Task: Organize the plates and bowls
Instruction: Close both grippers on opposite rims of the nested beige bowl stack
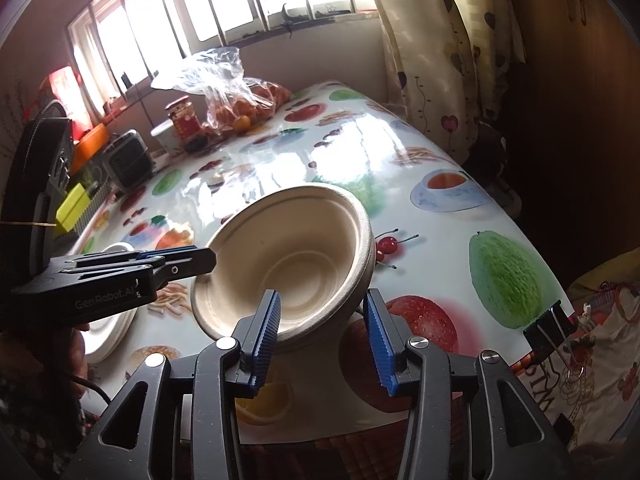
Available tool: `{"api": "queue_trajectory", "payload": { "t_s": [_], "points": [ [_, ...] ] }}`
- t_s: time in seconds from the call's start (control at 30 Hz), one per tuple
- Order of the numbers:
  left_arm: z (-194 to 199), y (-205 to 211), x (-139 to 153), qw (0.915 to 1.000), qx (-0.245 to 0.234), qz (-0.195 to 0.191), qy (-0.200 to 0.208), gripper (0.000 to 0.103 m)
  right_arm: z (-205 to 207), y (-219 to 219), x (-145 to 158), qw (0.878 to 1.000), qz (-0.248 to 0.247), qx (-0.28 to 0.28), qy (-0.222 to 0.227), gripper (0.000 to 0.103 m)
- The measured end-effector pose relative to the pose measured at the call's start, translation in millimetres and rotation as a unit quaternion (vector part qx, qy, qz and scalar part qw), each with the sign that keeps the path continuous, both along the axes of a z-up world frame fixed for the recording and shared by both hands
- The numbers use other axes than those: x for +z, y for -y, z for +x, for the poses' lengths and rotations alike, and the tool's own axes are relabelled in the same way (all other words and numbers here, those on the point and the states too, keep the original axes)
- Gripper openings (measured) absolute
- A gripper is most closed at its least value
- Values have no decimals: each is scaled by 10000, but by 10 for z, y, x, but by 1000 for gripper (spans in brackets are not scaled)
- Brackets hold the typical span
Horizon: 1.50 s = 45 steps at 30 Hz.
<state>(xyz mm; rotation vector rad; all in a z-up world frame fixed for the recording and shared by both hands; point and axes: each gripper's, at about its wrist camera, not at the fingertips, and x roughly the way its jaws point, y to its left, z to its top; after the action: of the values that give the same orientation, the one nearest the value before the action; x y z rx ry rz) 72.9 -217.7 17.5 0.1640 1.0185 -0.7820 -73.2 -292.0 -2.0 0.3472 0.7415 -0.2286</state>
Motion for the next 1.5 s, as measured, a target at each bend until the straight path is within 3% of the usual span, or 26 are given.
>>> {"api": "queue_trajectory", "payload": {
  "t_s": [0.27,0.37,0.63,0.77,1.5],
  "points": [
    [21,-2,-11,10000,31,-37,-12,29,-2,33,-21,10000,21,-23,-4,49],
    [13,3,-8,10000,41,-18,26,38,1,61,-35,10000,59,-46,3,52],
    [10,16,-8,10000,46,-35,16,40,-24,138,-22,9998,104,-110,86,53],
    [28,10,-14,9999,49,-125,-29,47,-50,236,-28,9995,157,-224,132,53],
    [112,45,-80,9990,143,-286,-316,47,8,434,-79,9978,548,-207,303,53]
  ]
}}
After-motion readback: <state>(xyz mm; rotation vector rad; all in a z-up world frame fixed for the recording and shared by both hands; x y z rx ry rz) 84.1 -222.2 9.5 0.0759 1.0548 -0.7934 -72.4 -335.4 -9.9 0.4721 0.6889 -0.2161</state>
